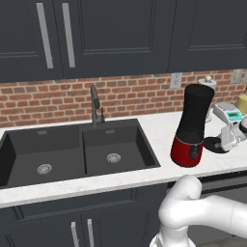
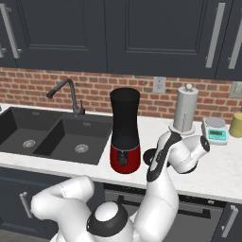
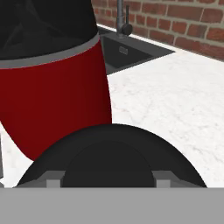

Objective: Close the lid blender by securely placing the lid on top.

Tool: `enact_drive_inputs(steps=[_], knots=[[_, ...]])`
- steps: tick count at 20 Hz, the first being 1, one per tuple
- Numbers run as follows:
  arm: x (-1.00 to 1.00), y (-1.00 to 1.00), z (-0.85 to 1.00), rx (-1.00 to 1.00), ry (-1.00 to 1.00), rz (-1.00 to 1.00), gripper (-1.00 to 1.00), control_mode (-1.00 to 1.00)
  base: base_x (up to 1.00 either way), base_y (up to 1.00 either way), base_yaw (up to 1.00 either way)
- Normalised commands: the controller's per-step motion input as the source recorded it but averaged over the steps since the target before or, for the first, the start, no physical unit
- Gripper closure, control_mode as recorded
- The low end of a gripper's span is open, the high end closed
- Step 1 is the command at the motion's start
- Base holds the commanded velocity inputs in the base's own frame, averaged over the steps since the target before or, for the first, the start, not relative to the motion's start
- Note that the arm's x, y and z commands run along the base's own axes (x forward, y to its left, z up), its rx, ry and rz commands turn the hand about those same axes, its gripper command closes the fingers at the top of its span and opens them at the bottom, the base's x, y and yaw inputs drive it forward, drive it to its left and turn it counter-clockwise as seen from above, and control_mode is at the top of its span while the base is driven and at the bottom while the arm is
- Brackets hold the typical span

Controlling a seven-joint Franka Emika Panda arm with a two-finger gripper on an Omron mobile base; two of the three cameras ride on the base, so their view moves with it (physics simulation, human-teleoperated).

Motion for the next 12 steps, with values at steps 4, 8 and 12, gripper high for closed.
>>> enact_drive_inputs(steps=[4,8,12], knots=[[-0.4,-0.02,0.74,0.0,0.08,-0.14,1.0,-1.0,0.0,0.0,0.0],[-0.46,-0.11,0.64,0.0,0.09,-0.2,1.0,-1.0,0.0,0.0,0.0],[-0.57,-0.26,0.42,0.0,0.07,-0.29,1.0,-1.0,0.0,0.0,0.0]])
